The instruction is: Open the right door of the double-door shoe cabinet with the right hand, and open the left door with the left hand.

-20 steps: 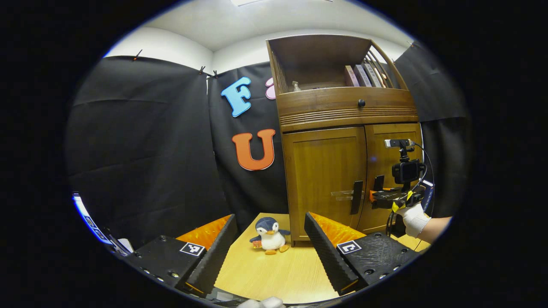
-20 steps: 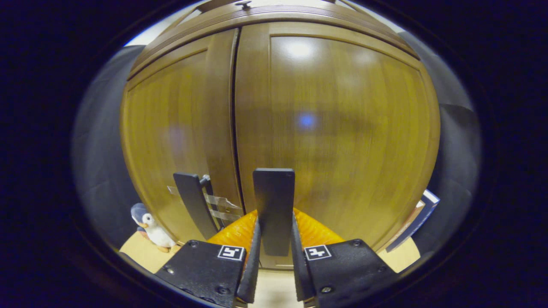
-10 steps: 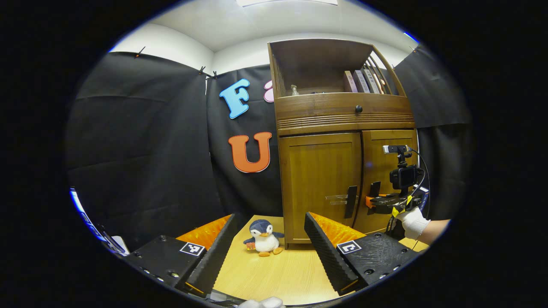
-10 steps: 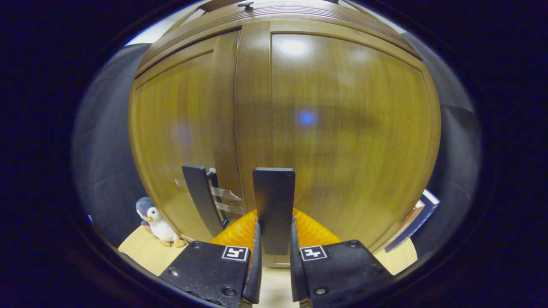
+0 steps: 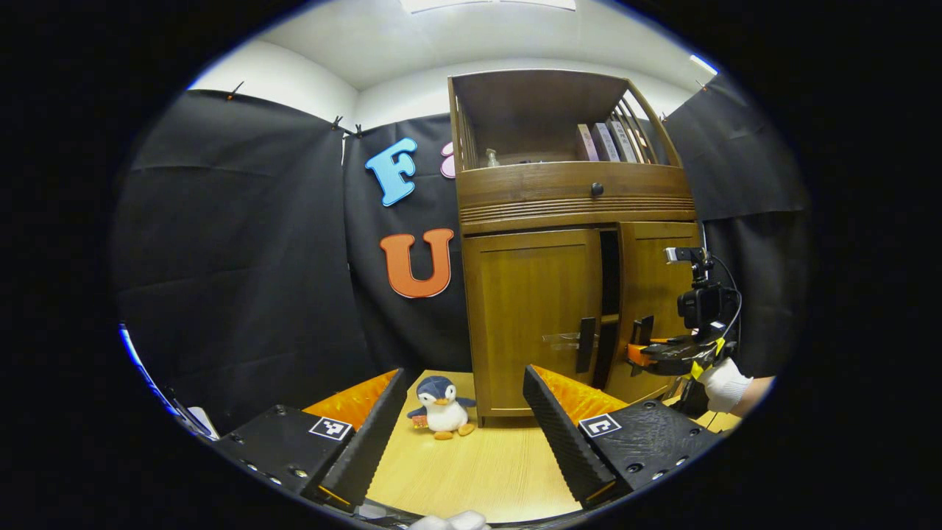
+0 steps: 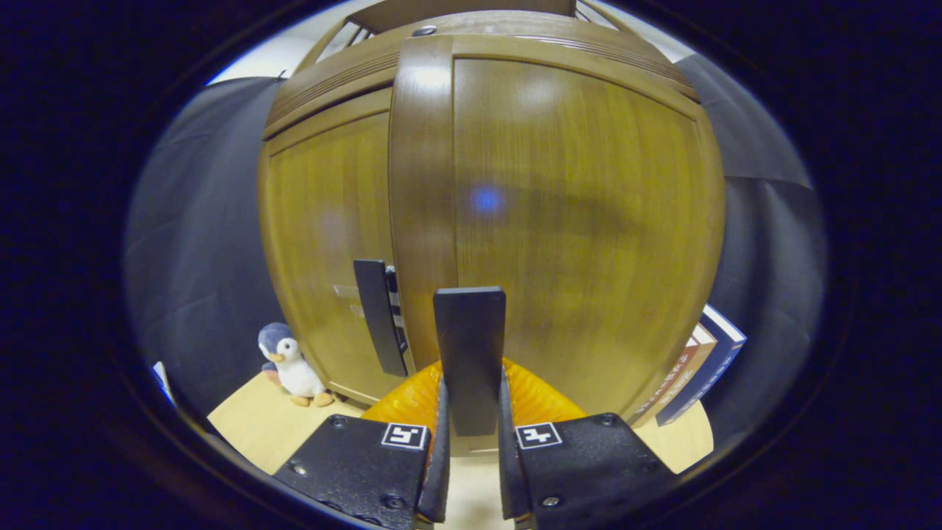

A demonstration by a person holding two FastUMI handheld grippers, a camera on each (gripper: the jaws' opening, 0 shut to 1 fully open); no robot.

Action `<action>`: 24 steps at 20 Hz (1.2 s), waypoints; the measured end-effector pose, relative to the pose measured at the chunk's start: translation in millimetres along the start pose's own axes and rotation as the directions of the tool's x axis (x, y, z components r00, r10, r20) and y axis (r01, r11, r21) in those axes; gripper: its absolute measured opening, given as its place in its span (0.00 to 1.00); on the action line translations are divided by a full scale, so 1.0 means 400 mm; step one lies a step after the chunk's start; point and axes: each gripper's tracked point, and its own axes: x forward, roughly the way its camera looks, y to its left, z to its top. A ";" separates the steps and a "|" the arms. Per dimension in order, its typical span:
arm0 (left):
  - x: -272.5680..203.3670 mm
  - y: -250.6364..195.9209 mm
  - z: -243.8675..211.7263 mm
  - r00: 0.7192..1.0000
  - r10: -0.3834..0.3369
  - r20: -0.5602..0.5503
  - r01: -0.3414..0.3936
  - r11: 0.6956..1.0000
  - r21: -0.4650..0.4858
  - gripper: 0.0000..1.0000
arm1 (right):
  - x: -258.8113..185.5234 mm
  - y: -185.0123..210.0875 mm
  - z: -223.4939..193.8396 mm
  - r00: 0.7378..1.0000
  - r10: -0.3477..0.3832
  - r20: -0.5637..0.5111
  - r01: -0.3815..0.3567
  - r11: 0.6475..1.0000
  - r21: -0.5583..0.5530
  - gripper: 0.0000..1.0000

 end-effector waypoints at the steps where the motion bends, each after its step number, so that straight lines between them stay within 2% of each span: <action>1: -0.005 -0.006 0.002 1.000 -0.006 0.001 0.006 1.000 0.000 0.96 | -0.016 -0.004 -0.005 1.000 0.007 -0.002 -0.007 1.000 -0.002 0.31; 14: -0.039 -0.129 0.002 0.994 -0.105 0.008 0.105 0.994 0.020 0.96 | -0.225 -0.111 -0.074 1.000 0.018 -0.009 -0.018 1.000 0.020 0.29; 17: -0.043 -0.164 0.009 0.991 -0.131 0.015 0.131 0.991 0.020 0.96 | -0.269 -0.147 -0.090 1.000 -0.007 -0.010 0.007 1.000 0.023 0.30; 22: -0.048 -0.232 0.009 0.983 -0.183 0.020 0.182 0.983 0.021 0.96 | -0.323 -0.207 -0.108 0.999 -0.053 -0.011 0.053 0.997 0.062 0.24; 23: -0.043 -0.242 0.013 0.981 -0.193 0.024 0.193 0.981 0.021 1.00 | -0.333 -0.219 -0.112 0.998 -0.062 -0.011 0.062 0.996 0.056 0.23; 24: -0.036 -0.252 0.014 0.979 -0.205 0.025 0.204 0.979 0.022 0.96 | -0.341 -0.231 -0.113 0.997 -0.073 -0.011 0.073 0.996 0.051 0.23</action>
